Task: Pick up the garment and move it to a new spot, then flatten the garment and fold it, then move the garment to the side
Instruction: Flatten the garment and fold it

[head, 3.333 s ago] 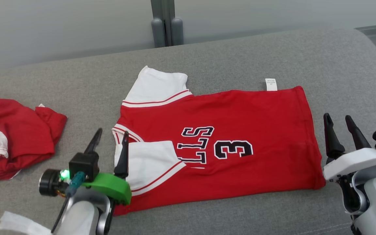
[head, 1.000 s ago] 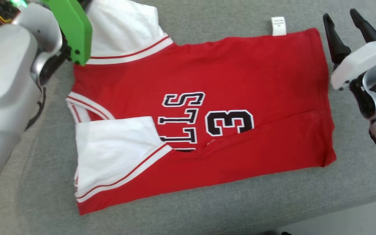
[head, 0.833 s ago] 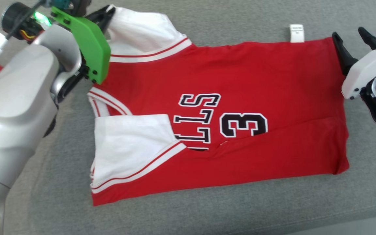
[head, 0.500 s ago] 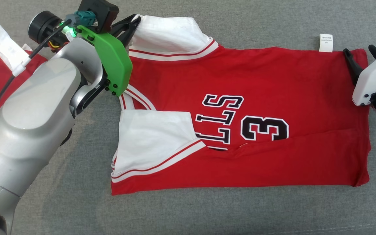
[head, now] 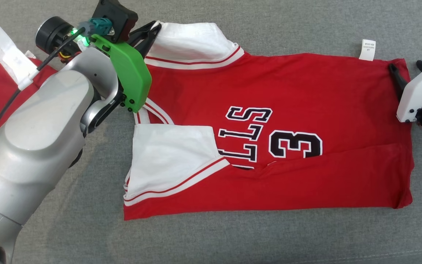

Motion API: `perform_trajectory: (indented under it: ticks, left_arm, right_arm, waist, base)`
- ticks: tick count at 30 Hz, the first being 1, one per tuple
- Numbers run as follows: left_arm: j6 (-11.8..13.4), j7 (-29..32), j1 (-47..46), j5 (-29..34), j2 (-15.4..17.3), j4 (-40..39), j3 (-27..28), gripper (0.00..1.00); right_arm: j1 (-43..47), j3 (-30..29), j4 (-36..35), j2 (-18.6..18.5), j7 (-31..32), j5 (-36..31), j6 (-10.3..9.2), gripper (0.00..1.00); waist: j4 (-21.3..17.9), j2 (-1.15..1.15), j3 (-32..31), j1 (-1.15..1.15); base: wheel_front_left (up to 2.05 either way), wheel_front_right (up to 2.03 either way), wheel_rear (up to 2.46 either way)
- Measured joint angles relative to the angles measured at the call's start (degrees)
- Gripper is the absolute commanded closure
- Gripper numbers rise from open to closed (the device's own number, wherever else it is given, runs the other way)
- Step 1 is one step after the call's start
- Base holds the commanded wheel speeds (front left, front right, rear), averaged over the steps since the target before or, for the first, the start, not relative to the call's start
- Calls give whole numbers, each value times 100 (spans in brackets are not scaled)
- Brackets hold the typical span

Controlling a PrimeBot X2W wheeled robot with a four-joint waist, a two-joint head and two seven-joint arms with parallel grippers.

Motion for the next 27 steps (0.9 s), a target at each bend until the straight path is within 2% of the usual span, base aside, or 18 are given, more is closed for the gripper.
perform_trajectory:
  ticks: [1,2,3,12,15,27]
  left_arm:
    - [8,1,7,0,5,-3,-1,100]
    - [11,1,10,0,10,-4,-3,100]
    - [15,1,10,-1,16,-4,-2,100]
    - [164,-121,-4,-8,80,186,97,100]
    - [244,-280,-124,4,69,380,172,100]
    - [401,-1042,-866,171,-391,1516,383,100]
  right_arm:
    - [-9,26,8,27,0,75,-1,6]
    - [-11,54,8,44,-1,135,-1,48]
    - [-15,101,-1,51,-37,187,-1,100]
    - [-227,463,-62,-2,-581,276,4,100]
    - [-397,557,-129,-78,-943,267,4,100]
    - [-1005,708,68,-191,-1711,197,4,100]
  waist:
    - [-11,0,-4,0]
    - [-18,0,-6,0]
    - [-29,0,-7,0]
    - [-89,0,20,0]
    - [-90,0,64,0]
    - [-79,0,230,0]
  base:
    - [0,0,0]
    - [0,0,0]
    - [0,0,0]
    - [0,0,0]
    - [0,0,0]
    - [0,0,0]
